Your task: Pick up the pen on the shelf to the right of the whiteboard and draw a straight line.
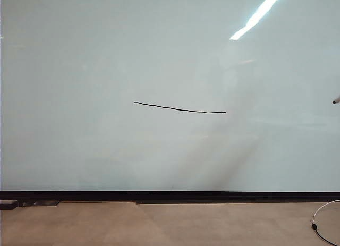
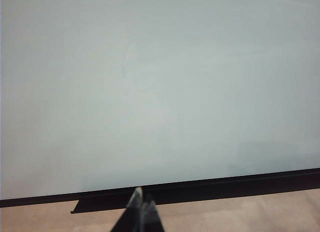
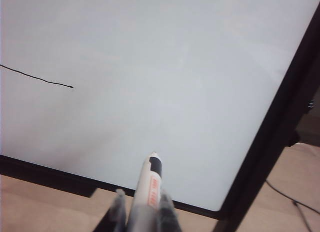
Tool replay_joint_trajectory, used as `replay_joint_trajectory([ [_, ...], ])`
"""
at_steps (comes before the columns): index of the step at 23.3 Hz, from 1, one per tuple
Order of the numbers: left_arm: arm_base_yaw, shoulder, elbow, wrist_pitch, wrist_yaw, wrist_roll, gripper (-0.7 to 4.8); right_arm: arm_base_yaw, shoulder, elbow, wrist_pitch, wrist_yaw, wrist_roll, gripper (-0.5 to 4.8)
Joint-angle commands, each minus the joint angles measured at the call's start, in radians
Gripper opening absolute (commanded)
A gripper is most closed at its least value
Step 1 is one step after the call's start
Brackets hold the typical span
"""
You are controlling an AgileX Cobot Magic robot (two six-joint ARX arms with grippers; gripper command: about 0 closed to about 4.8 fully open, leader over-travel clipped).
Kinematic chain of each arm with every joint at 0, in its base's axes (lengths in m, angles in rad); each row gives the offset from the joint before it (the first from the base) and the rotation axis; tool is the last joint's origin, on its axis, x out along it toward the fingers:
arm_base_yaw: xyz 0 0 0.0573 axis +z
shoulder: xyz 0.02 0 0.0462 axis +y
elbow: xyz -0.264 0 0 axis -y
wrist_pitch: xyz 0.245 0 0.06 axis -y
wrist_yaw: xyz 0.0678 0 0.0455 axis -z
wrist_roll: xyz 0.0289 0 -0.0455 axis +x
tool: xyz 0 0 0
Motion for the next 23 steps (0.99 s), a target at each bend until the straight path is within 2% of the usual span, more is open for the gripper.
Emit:
replay_joint_trajectory([
  [1, 0.000, 0.000, 0.003, 0.004, 0.002, 0.002, -0.05, -0.070, 0.000, -0.021, 0.091, -0.022, -0.021, -0.05],
  [6, 0.000, 0.000, 0.003, 0.001, 0.002, 0.002, -0.05, -0.195, 0.000, -0.022, 0.132, -0.179, 0.018, -0.05],
  [12, 0.000, 0.000, 0.003, 0.000, 0.002, 0.002, -0.05, -0.311, 0.000, -0.022, 0.149, -0.258, 0.089, -0.05],
  [23, 0.000, 0.000, 0.003, 0.001, 0.002, 0.002, -0.05, -0.327, 0.000, -0.022, 0.080, -0.270, 0.093, -0.04],
])
